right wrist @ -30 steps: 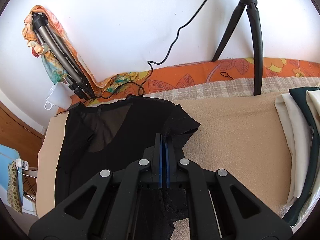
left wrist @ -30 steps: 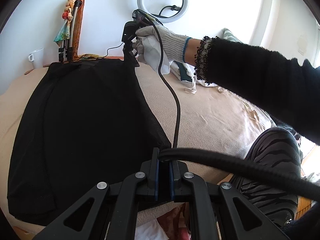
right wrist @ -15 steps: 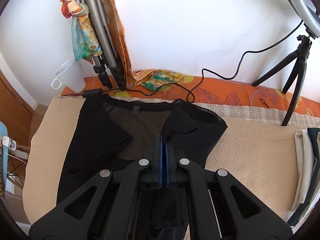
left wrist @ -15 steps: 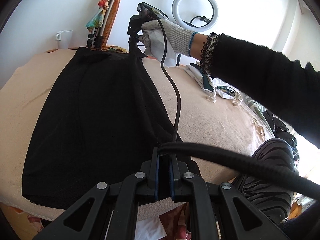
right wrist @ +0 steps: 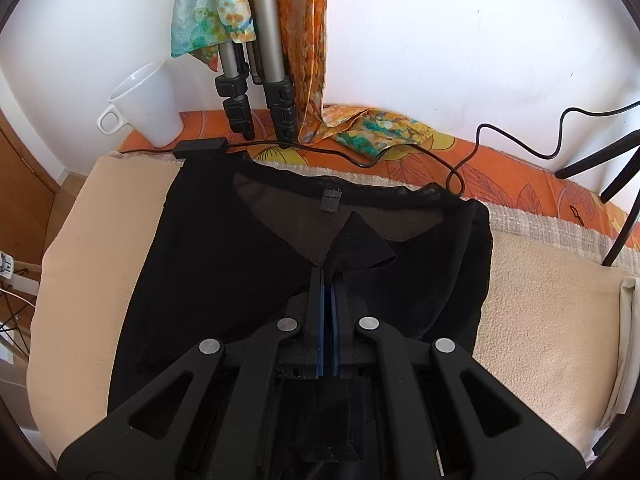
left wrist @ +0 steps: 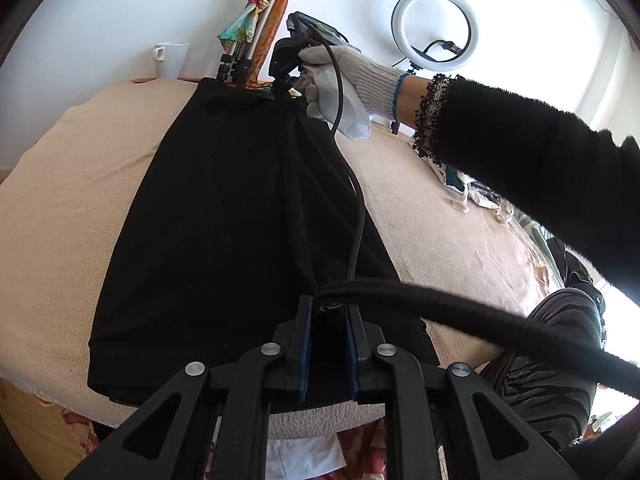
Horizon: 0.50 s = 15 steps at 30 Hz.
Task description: Fold small clothes
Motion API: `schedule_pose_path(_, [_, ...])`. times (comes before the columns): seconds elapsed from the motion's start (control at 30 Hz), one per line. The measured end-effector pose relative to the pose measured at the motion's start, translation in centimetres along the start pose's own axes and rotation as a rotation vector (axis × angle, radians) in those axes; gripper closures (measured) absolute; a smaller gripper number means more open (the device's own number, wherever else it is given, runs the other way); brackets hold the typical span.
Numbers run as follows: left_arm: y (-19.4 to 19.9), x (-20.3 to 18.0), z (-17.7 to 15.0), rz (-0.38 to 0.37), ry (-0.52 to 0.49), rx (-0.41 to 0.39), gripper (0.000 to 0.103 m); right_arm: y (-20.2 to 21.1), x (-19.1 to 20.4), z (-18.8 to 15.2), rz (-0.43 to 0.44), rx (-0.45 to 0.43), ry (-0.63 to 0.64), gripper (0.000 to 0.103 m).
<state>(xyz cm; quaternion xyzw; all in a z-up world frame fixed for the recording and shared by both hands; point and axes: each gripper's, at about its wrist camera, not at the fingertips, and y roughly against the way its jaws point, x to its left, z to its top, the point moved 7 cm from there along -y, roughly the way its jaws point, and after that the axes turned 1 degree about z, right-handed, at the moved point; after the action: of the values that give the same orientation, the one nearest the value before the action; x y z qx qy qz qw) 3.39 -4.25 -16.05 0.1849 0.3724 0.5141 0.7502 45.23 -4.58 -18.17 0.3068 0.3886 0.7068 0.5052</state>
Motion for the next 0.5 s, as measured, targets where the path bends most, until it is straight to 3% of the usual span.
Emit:
schedule_pose_path(0.03, [0.3, 0.0, 0.1, 0.006, -0.005, -0.008, 0.081, -0.1, 0.1, -0.1, 0.027, 0.015, -0.006, 0.091])
schedule_pose_path(0.07, [0.6, 0.0, 0.0, 0.016, -0.012, -0.012, 0.079, 0.1, 0.0, -0.1, 0.043, 0.016, -0.015, 0.071])
schedule_pose_path(0.13, [1.1, 0.2, 0.0, 0.04, -0.032, -0.018, 0.077, 1.5, -0.2, 0.0, 0.054, -0.028, -0.028, 0.052])
schedule_pose_path(0.33, [2.9, 1.1, -0.6, 0.09, -0.104, -0.007, 0.077, 7.9, -1.3, -0.3, 0.162, -0.099, -0.073, 0.052])
schedule_pose_path(0.5, [4.0, 1.7, -0.4, 0.116, -0.203, 0.01, 0.077, 15.0, -2.9, -2.7, 0.227, -0.168, -0.102, 0.052])
